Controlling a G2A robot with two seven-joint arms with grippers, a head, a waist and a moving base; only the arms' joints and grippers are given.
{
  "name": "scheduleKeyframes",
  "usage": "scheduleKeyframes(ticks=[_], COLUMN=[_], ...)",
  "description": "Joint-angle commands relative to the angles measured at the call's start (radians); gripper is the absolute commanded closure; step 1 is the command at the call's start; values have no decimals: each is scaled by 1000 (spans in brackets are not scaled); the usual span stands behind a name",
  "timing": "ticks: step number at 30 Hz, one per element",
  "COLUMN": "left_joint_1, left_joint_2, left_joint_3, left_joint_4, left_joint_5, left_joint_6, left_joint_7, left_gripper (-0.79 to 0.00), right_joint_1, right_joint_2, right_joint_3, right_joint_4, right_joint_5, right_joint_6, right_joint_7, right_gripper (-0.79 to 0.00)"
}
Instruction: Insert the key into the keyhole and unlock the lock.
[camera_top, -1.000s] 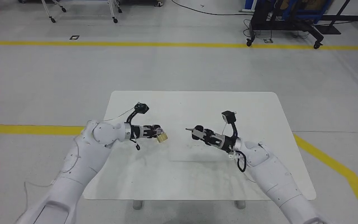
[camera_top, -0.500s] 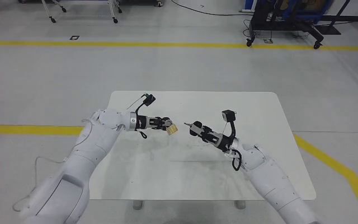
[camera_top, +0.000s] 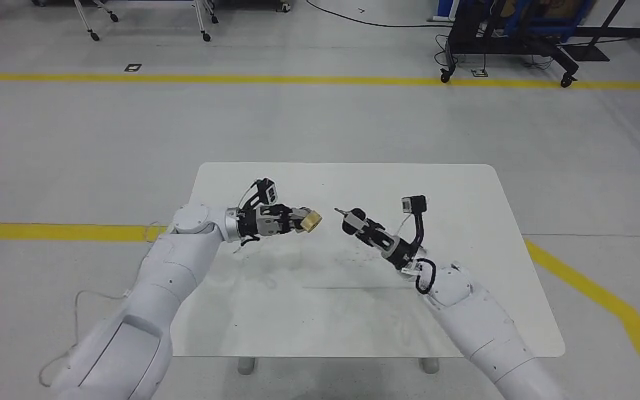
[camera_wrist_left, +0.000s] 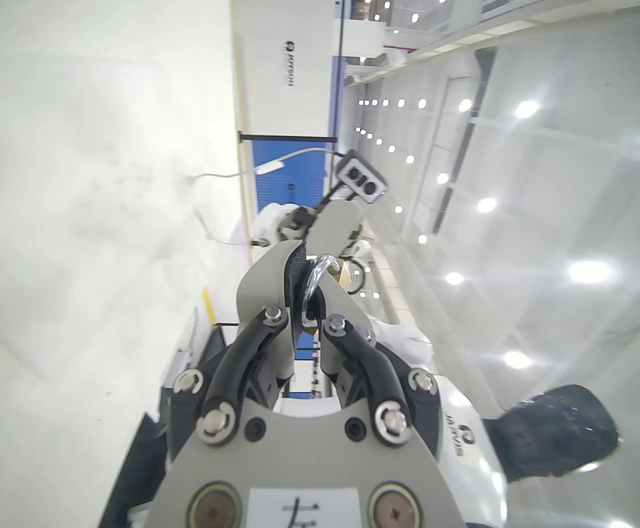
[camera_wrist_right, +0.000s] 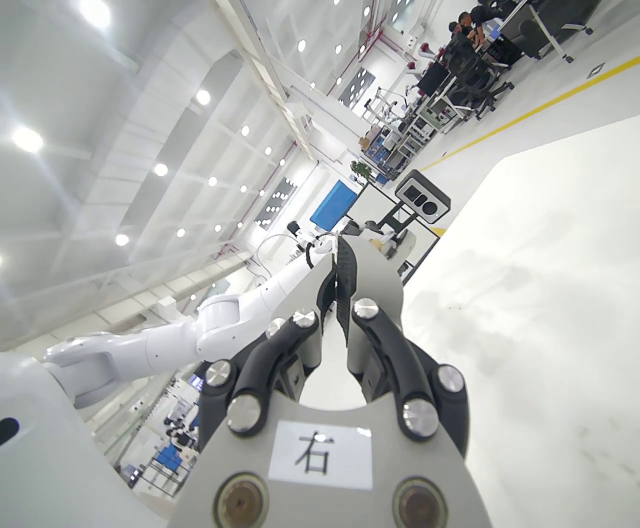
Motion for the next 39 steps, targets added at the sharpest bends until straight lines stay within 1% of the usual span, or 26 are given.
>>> scheduleKeyframes(ticks=[1,4,7,19,22,28,32,35,39], left_joint_1=[-18,-32,-39,-39,-39,-37,-40,-24,7], left_joint_2=[-26,-56,-77,-77,-77,-77,-63,-52,-34], left_joint_3=[25,36,29,29,29,29,53,58,34], left_joint_4=[32,81,131,131,131,128,67,12,-54], left_joint_5=[1,-32,-73,-73,-73,-69,81,151,169], left_joint_6=[0,-15,-50,-50,-50,-50,-84,-72,-44], left_joint_7=[4,-1,-14,-14,-14,-4,155,218,250], left_gripper=[0,0,0,0,0,0,0,0,0], right_joint_1=[-15,-37,-47,-55,-91,-216,-273,-289,-261], right_joint_2=[-1,1,4,3,8,27,36,36,28], right_joint_3=[5,15,26,25,43,97,135,135,104], right_joint_4=[-3,-15,-28,-42,-86,-257,-338,-373,-352], right_joint_5=[44,107,128,121,-8,-64,-68,-51,-61], right_joint_6=[7,25,36,47,77,199,290,369,456], right_joint_7=[-5,16,32,24,-39,-49,-51,-55,-83], right_gripper=[0,0,0,0,0,0,0,0,0])
